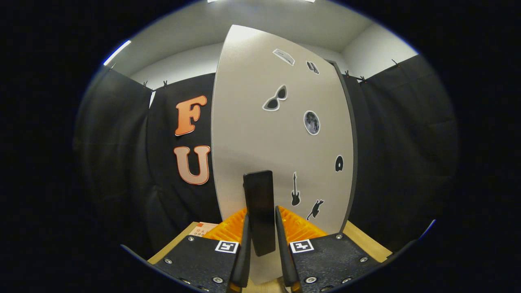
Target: Open the shoe cabinet door, grab the shoes and put them into the shoe cabinet, then close the shoe cabinet door.
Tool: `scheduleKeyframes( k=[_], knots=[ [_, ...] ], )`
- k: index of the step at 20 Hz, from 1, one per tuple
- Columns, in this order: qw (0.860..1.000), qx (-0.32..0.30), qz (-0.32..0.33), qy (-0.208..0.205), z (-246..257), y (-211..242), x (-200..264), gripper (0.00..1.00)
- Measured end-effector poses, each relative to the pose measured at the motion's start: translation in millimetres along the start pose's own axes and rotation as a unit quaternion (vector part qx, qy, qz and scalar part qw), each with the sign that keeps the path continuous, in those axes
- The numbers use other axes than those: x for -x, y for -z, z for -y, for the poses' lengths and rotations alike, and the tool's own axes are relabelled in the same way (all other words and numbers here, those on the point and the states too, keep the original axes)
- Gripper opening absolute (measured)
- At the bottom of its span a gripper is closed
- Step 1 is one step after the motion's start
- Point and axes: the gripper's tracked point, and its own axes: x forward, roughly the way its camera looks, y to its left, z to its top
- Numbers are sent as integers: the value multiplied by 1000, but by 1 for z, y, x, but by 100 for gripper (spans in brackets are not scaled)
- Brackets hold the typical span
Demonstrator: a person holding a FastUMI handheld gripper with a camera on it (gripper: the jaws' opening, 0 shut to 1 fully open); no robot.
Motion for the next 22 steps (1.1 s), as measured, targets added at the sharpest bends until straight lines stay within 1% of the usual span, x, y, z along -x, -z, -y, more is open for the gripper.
scheduleKeyframes(
  k=[5,14,19,22],
  knots=[
    [1000,9,-1,17,20,0,19,32],
    [998,16,1,57,74,-2,56,32],
    [998,10,2,67,104,-1,65,31],
    [997,21,2,74,128,-3,71,32]
  ],
)
